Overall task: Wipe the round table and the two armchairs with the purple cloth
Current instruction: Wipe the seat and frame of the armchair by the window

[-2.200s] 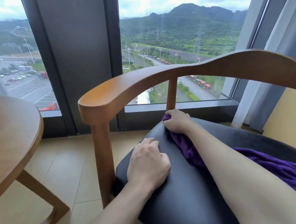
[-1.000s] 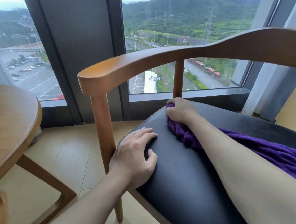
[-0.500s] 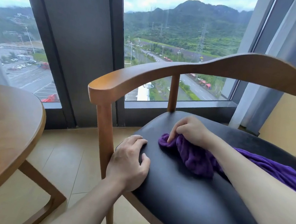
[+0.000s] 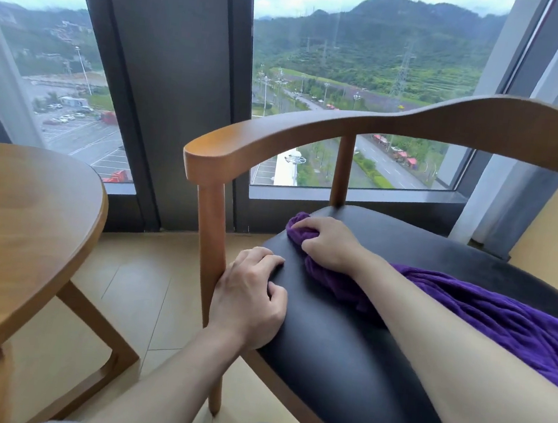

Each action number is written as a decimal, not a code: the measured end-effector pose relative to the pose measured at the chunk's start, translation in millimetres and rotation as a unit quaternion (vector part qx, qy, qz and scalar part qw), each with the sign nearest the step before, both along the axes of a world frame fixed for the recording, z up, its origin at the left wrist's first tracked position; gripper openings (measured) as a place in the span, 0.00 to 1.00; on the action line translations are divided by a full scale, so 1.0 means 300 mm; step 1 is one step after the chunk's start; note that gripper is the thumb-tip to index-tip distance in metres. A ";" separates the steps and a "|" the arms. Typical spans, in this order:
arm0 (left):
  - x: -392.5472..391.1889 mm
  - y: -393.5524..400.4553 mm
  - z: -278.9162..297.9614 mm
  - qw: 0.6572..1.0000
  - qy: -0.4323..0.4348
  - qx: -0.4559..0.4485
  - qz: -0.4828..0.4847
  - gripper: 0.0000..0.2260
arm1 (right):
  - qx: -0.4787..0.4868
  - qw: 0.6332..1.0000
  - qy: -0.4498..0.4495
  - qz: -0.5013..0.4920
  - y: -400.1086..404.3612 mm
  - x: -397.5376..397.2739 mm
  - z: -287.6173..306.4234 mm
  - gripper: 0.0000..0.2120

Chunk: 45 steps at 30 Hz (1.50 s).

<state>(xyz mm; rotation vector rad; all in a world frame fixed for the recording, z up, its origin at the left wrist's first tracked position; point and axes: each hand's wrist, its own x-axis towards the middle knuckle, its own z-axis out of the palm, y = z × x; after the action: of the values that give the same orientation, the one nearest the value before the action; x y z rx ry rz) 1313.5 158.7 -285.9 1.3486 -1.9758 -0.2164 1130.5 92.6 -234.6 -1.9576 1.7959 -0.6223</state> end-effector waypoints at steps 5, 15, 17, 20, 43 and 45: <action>0.000 0.022 0.013 1.000 -0.005 0.007 0.007 0.20 | -0.003 0.997 -0.041 0.067 0.107 -0.020 0.036 0.24; -0.004 0.037 0.019 0.999 -0.039 -0.009 0.031 0.15 | -0.039 0.995 -0.086 0.022 -0.012 0.103 0.024 0.26; -0.009 0.059 0.021 0.998 -0.052 -0.005 0.042 0.13 | 0.004 0.999 0.027 0.025 -0.032 0.130 -0.013 0.31; 0.006 0.102 -0.006 0.997 -0.071 0.003 0.018 0.22 | 0.024 0.999 0.020 0.001 -0.043 0.137 -0.006 0.24; 0.064 0.163 -0.003 0.988 -0.144 -0.041 -0.036 0.24 | -0.017 0.996 0.037 0.076 0.030 0.176 -0.029 0.29; 0.081 0.168 -0.004 0.985 -0.159 -0.036 -0.051 0.26 | -0.016 0.993 0.024 0.117 0.053 0.170 -0.013 0.28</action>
<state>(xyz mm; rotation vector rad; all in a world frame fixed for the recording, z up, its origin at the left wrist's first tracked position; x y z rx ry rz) 1337.9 209.2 -287.1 1.2998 -2.2968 0.0269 1181.4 108.5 -238.5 -2.1793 1.5587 -0.5325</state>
